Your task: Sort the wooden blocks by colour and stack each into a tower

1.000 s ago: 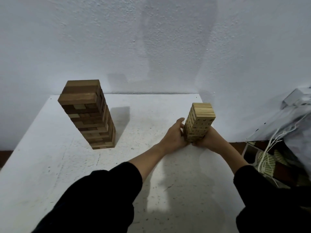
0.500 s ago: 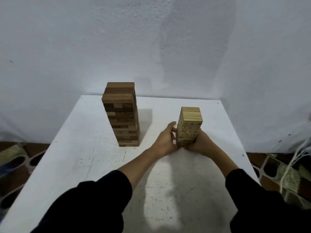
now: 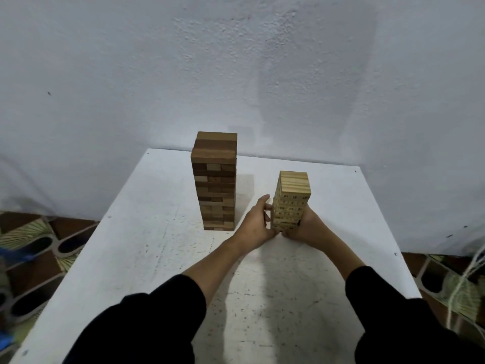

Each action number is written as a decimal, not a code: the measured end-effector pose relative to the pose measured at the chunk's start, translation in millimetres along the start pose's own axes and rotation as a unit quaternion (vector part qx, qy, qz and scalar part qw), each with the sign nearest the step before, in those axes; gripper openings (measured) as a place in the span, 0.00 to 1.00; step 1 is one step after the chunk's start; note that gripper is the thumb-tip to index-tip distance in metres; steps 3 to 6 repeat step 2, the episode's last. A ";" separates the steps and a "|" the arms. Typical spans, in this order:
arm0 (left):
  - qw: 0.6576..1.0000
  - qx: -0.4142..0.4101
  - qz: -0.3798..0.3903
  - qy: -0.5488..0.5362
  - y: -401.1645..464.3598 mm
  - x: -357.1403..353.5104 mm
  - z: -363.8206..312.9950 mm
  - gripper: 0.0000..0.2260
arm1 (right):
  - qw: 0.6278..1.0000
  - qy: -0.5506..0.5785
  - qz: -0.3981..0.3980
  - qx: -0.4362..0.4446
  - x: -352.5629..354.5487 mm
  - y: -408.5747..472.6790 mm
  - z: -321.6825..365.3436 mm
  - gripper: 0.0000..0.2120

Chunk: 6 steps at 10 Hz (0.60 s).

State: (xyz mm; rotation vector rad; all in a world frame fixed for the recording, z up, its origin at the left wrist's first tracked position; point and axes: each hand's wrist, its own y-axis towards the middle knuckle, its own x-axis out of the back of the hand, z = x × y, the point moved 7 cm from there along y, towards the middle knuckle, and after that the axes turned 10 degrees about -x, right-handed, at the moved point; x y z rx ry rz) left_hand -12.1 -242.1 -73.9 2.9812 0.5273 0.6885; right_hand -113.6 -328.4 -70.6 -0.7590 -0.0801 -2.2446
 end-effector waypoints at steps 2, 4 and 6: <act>0.999 0.034 0.008 0.004 -20.2 3.6 -0.4 0.39 | 0.998 0.020 -0.008 -0.052 6.7 -25.8 5.5 0.44; 0.999 0.034 0.008 0.004 -20.2 3.6 -0.4 0.39 | 0.998 0.020 -0.008 -0.052 6.7 -25.8 5.5 0.44; 0.999 0.034 0.008 0.004 -20.2 3.6 -0.4 0.39 | 0.998 0.020 -0.008 -0.052 6.7 -25.8 5.5 0.44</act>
